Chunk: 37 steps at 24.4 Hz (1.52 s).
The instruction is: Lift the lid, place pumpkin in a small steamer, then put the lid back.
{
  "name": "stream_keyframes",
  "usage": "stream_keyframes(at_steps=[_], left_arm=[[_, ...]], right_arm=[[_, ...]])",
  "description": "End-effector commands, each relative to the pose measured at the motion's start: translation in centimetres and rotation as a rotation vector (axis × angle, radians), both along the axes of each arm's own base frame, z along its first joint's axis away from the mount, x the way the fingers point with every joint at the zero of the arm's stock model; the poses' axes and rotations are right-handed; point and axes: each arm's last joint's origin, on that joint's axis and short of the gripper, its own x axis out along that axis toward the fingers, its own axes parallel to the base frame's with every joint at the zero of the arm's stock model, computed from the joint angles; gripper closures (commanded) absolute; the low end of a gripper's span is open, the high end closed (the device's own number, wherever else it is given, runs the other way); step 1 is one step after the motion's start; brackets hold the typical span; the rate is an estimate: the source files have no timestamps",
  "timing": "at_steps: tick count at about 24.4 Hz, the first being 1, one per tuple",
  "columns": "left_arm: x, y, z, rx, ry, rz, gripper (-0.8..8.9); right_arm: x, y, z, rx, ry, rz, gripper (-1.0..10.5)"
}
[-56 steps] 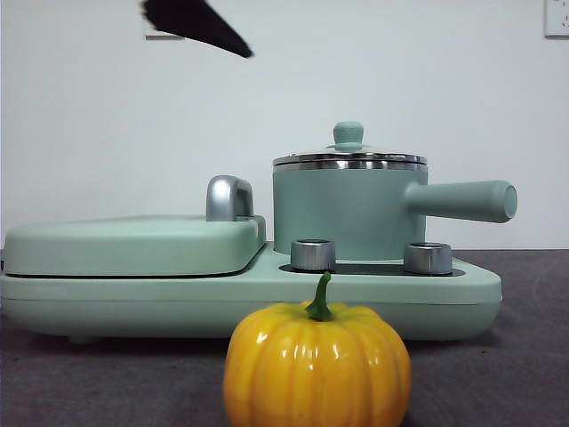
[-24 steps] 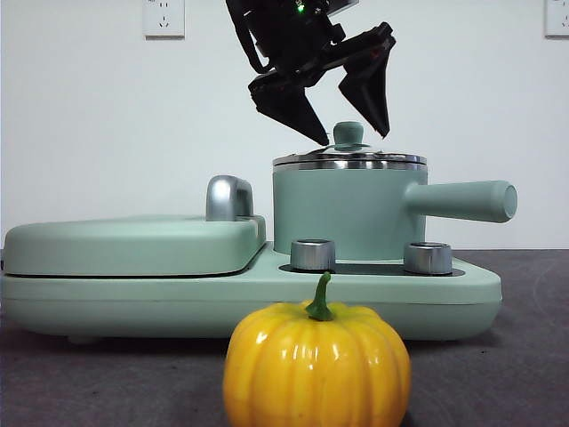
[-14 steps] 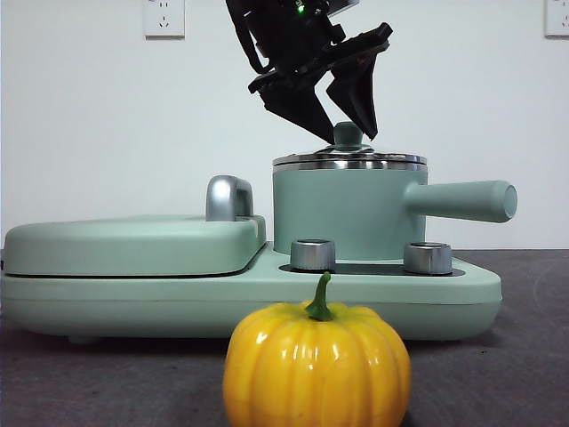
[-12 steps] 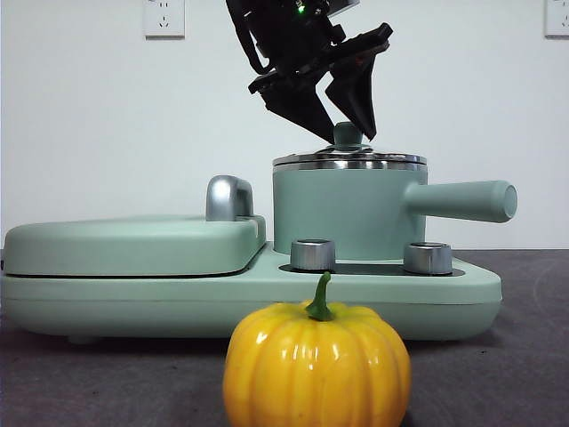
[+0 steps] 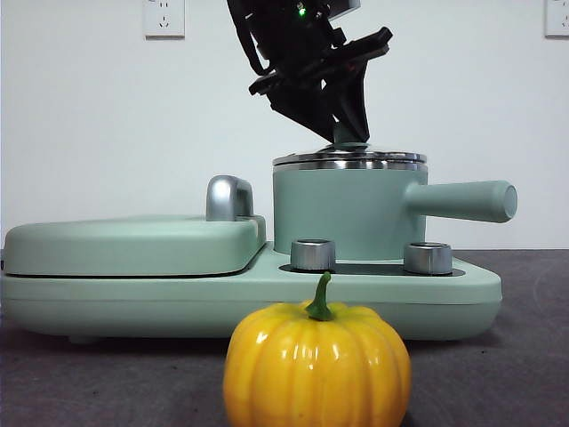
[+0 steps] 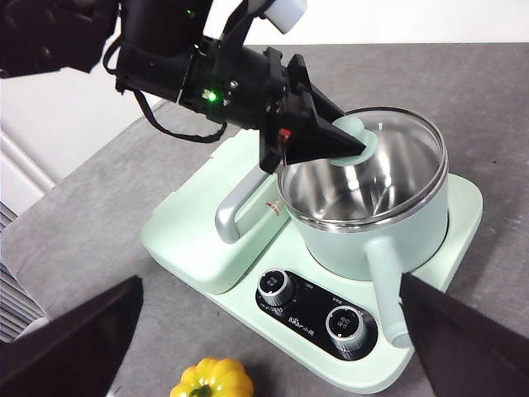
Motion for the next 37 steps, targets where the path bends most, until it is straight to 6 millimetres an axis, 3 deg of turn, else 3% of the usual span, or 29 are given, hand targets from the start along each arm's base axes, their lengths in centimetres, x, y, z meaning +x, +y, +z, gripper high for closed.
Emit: stream_keyframes(at_steps=[1,7,13,23,37], left_arm=[[-0.5,0.0,3.8,-0.069,-0.077,-0.010,6.96],[-2.0,2.2,8.7,-0.103,-0.116,0.003,6.96],[-3.7,6.4,10.9,-0.044,-0.058,0.057,6.96],[-3.8,12.2,13.1,-0.033,-0.077,0.185,6.96],[-2.1,17.4,13.4,-0.026,-0.069,0.352,6.96]], right_arm=[[0.0,0.0,0.4,0.007,-0.007,0.002,4.5],[0.0,0.0,0.2,0.001,0.022,-0.009,4.5],[1.2,1.2,-1.0,0.030,0.224,0.074,4.5],[4.4,7.1,-3.1,-0.088,0.406,0.203,4.6],[5.0,17.5,-8.9,-0.552,0.552,0.272,4.3]])
